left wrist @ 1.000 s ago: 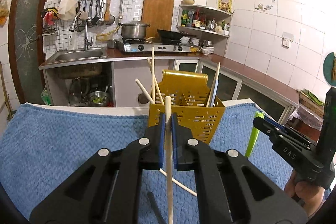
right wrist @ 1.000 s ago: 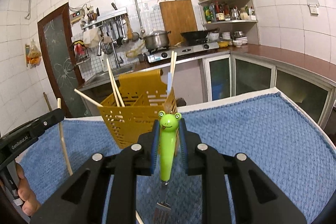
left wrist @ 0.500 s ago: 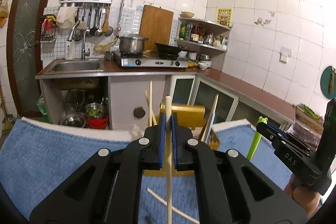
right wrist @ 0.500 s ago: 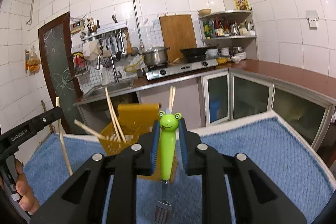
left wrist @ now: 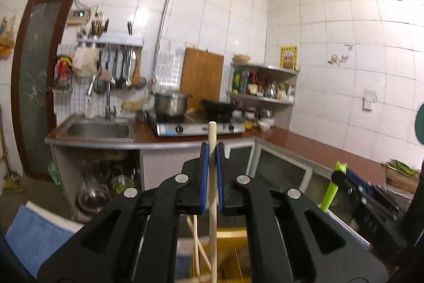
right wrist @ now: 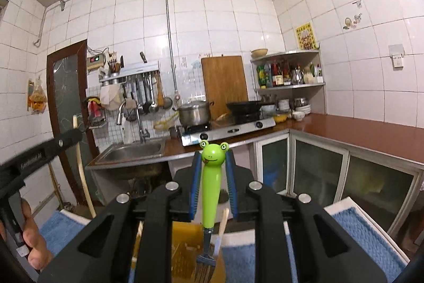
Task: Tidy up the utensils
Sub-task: 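Open both grippers to release the chopstick and fork into the holder, then lower both open grippers toward the last chopstick and metal utensil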
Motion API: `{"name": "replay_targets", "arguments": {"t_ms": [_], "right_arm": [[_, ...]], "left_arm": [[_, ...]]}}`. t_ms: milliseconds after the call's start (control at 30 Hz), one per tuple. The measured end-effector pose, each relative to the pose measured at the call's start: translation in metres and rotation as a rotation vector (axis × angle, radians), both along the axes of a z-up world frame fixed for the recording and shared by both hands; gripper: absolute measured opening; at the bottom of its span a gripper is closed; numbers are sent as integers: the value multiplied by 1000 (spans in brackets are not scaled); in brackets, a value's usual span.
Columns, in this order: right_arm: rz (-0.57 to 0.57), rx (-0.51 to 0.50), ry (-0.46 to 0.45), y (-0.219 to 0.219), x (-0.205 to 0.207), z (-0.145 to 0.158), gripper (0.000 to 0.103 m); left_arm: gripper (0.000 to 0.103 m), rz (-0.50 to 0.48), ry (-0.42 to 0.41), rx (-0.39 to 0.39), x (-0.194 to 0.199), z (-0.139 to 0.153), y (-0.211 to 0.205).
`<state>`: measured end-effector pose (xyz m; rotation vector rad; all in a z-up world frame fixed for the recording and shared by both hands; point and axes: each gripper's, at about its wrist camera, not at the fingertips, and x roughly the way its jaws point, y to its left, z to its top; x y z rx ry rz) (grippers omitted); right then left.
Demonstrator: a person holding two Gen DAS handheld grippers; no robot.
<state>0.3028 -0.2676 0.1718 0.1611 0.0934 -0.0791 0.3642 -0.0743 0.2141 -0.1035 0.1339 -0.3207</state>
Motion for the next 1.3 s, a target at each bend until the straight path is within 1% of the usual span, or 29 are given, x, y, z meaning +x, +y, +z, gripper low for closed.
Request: {"name": "replay_targets", "arguments": {"t_ms": [100,233,433,533,700,767,800,833,867,900,933,967,1000,1033,1100,1167,1233,1267,1300], "right_arm": [[3,1,0,2,13,-10,19],[25,-4,19,5,22,-32,19],[62,-20,94,8,30,-70,19],[81,-24,130,8,31,-85,19],[107,-22,169,9,30,-103,19],[120,-8,189,8,32,-108,19],[132,4,198,6,32,-110,19],[142,11,205,5,33,-111,20],[152,21,214,4,33,-112,20],[166,32,221,1,31,-112,20],[164,34,220,0,30,-112,26],[158,34,213,-2,26,-109,32],[158,37,203,-4,22,-105,46],[158,38,197,-6,19,-102,53],[150,28,201,-8,12,-94,54],[127,32,217,-12,6,-89,58],[104,47,230,-17,-3,-87,72],[94,52,233,-19,-9,-87,74],[85,55,239,-21,-15,-88,80]], "left_arm": [[4,-1,-34,3,12,-3,-11],[4,-12,-36,44,21,-33,-26],[4,-34,56,86,31,-85,-29],[5,-31,94,99,34,-103,-28],[5,-46,181,107,44,-126,-27],[6,-19,181,133,44,-131,-28],[9,-22,188,139,44,-132,-27],[19,-26,205,129,44,-132,-24],[28,-28,221,114,45,-130,-21],[44,-20,229,84,43,-127,-14],[60,-2,224,69,39,-123,-8],[67,19,217,55,35,-118,-2],[80,30,214,44,30,-113,3],[89,40,211,25,25,-107,9],[96,62,213,21,18,-98,17],[98,95,227,50,9,-91,23],[98,113,247,81,2,-89,28],[98,130,252,96,-4,-90,31],[98,143,252,105,-9,-90,33]]}}
